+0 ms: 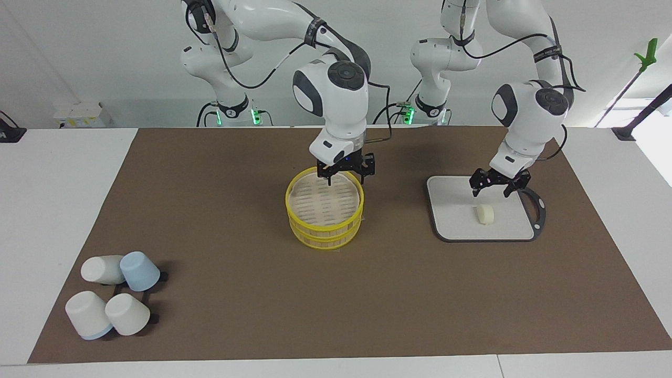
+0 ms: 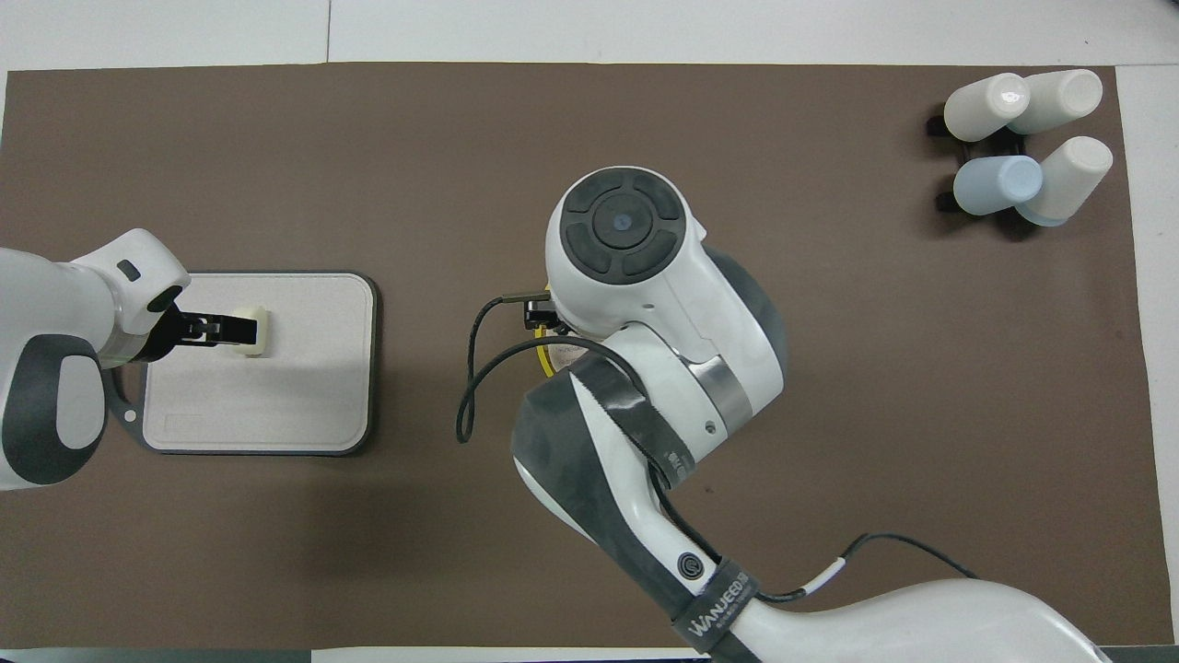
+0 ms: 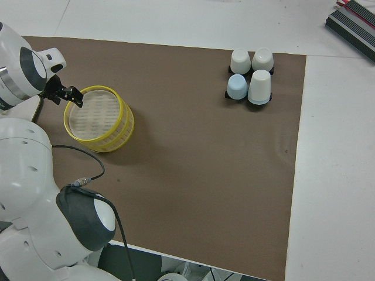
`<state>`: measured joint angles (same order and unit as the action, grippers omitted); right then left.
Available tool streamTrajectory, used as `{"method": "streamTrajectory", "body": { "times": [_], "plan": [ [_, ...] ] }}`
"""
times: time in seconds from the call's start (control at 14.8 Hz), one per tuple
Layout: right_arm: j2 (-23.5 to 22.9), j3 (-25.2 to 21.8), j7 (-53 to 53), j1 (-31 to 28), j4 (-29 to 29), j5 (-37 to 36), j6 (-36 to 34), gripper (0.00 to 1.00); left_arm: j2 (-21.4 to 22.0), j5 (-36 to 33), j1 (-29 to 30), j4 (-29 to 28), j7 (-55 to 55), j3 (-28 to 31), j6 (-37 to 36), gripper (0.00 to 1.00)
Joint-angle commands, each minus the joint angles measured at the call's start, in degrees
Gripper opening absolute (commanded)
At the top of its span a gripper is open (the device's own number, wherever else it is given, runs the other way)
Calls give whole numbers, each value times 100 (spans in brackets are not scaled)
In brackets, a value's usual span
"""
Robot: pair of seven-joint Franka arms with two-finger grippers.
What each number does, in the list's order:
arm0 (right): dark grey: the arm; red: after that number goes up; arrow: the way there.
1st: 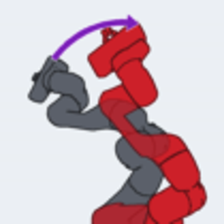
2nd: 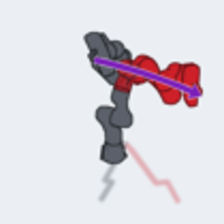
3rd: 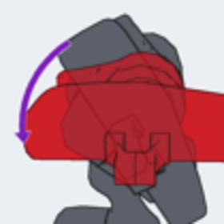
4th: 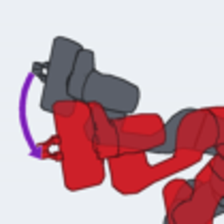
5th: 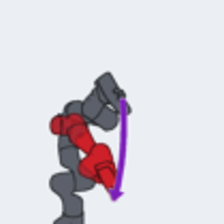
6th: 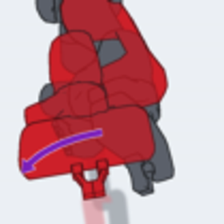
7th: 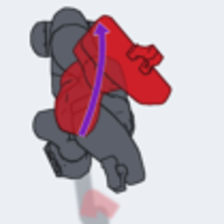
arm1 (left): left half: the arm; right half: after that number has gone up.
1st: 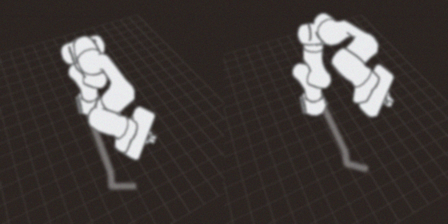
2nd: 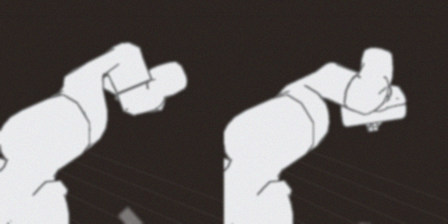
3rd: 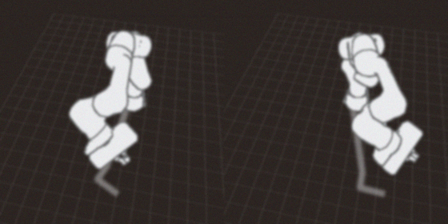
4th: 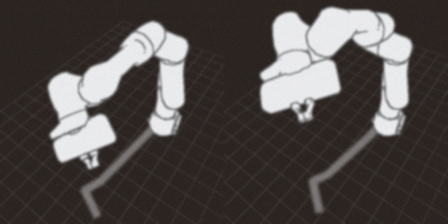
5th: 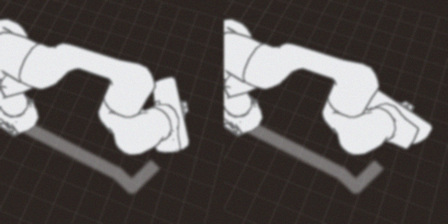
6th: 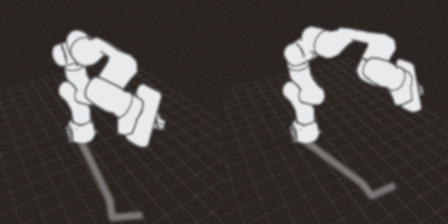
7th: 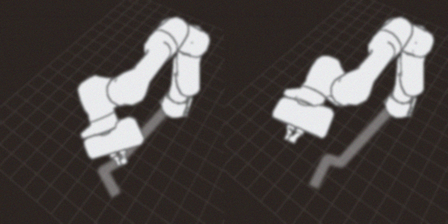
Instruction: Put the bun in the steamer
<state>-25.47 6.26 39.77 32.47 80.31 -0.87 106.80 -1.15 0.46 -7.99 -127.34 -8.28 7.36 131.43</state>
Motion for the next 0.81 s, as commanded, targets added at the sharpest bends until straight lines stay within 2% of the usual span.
{"method": "streamTrajectory", "body": {
  "times": [0.0, 0.2, 0.74],
  "plan": [
    [-362, -37, 206, 32, -402, -45, -19, 93, -218, -73, 86, -98, -209, -6, 434, 100],
    [-423, -46, 468, 154, -402, -185, -27, 97, -298, -73, 95, -309, -218, -6, 848, 100],
    [-687, -37, 742, 260, -385, -274, 315, 97, -632, -73, 87, -309, -288, -15, 1165, 99]
  ]
}}
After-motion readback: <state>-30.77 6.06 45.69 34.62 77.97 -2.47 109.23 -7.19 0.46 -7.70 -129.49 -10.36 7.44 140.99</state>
